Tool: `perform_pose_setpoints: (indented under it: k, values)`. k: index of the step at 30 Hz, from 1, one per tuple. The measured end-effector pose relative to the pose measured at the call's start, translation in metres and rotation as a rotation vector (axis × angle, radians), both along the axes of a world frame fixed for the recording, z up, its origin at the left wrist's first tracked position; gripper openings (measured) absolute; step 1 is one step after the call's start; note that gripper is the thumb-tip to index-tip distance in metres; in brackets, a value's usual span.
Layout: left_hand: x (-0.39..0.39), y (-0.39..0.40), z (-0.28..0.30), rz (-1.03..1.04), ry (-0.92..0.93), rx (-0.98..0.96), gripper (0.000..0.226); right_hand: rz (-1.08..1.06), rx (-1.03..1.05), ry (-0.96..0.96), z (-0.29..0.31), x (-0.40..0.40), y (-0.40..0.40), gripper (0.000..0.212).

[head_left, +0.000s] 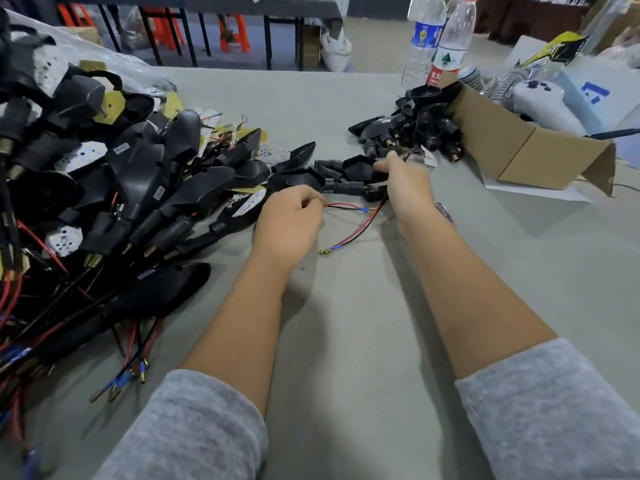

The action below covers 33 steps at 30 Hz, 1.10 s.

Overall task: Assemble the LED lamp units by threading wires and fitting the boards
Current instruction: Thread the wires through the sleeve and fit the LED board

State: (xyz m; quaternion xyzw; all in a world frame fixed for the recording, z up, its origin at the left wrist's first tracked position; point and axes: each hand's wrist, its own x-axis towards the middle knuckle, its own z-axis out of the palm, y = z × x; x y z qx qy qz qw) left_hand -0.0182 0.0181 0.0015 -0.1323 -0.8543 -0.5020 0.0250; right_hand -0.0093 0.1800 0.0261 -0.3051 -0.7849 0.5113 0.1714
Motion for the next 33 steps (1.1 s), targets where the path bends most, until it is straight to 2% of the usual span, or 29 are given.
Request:
perform_pose_setpoints:
  k: [3, 7, 10, 12, 14, 15, 17, 19, 24, 30, 33]
  values:
    - [-0.001, 0.000, 0.000, 0.002, -0.005, 0.038, 0.025, -0.057, -0.056, 0.144, 0.007, 0.005, 0.000, 0.041]
    - [0.004, 0.000, 0.005, 0.025, -0.009, 0.330, 0.023, -0.039, -0.166, 0.338, 0.018, 0.020, -0.008, 0.051]
    - [0.010, -0.001, 0.011, 0.065, 0.002, 0.511, 0.037, 0.011, -0.211, 0.398, 0.015, 0.029, -0.025, 0.053]
    - [0.014, -0.001, 0.014, 0.018, -0.042, 0.578, 0.034, 0.033, -0.187, 0.396, 0.006, 0.034, -0.038, 0.051]
    - [0.017, -0.001, 0.013, -0.046, -0.066, 0.467, 0.020, 0.063, -0.112, 0.370, -0.004, 0.037, -0.044, 0.050]
    - [0.016, -0.002, 0.010, -0.070, -0.034, 0.322, 0.014, 0.083, -0.081, 0.352, -0.008, 0.038, -0.045, 0.049]
    - [0.015, -0.003, 0.005, -0.093, 0.074, 0.028, 0.009, 0.127, -0.090, 0.336, -0.011, 0.040, -0.045, 0.045]
    - [0.013, -0.003, 0.002, -0.076, 0.125, -0.086, 0.011, 0.182, -0.141, 0.369, -0.011, 0.042, -0.045, 0.040]
    - [0.005, -0.005, 0.002, 0.017, 0.091, -0.009, 0.029, 0.174, -0.147, 0.465, -0.008, 0.049, -0.050, 0.030]
    - [0.003, -0.001, 0.003, 0.039, -0.094, 0.332, 0.020, 0.195, -0.116, 0.470, -0.007, 0.049, -0.044, 0.035]
    - [0.004, -0.002, 0.002, 0.006, -0.116, 0.367, 0.020, 0.122, -0.141, 0.469, -0.008, 0.045, -0.043, 0.034]
